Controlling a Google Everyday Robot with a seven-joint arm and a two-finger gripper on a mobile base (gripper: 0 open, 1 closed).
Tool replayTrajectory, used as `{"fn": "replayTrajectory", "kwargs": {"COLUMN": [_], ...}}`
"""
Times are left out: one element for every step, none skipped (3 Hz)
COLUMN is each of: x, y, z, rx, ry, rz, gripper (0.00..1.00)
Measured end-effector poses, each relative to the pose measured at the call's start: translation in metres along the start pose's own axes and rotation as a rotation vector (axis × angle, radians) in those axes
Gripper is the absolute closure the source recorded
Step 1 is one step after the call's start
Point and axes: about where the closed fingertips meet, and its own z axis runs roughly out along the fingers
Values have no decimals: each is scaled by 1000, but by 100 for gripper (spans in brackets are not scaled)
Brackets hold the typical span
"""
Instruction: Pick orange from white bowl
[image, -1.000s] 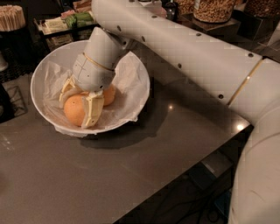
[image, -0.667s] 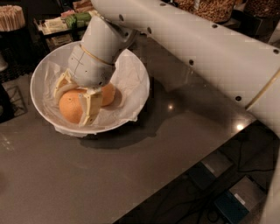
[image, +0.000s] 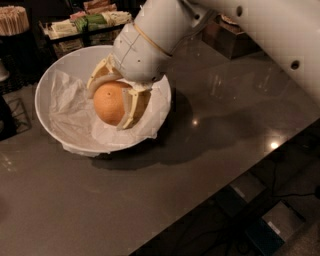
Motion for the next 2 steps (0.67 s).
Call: {"fn": "replayTrajectory", "kwargs": {"x": [21, 21], "y": [24, 24], "z": [-66, -66], "rx": [107, 107], "ry": [4, 4], "rz": [38, 38], "gripper": [100, 100]}}
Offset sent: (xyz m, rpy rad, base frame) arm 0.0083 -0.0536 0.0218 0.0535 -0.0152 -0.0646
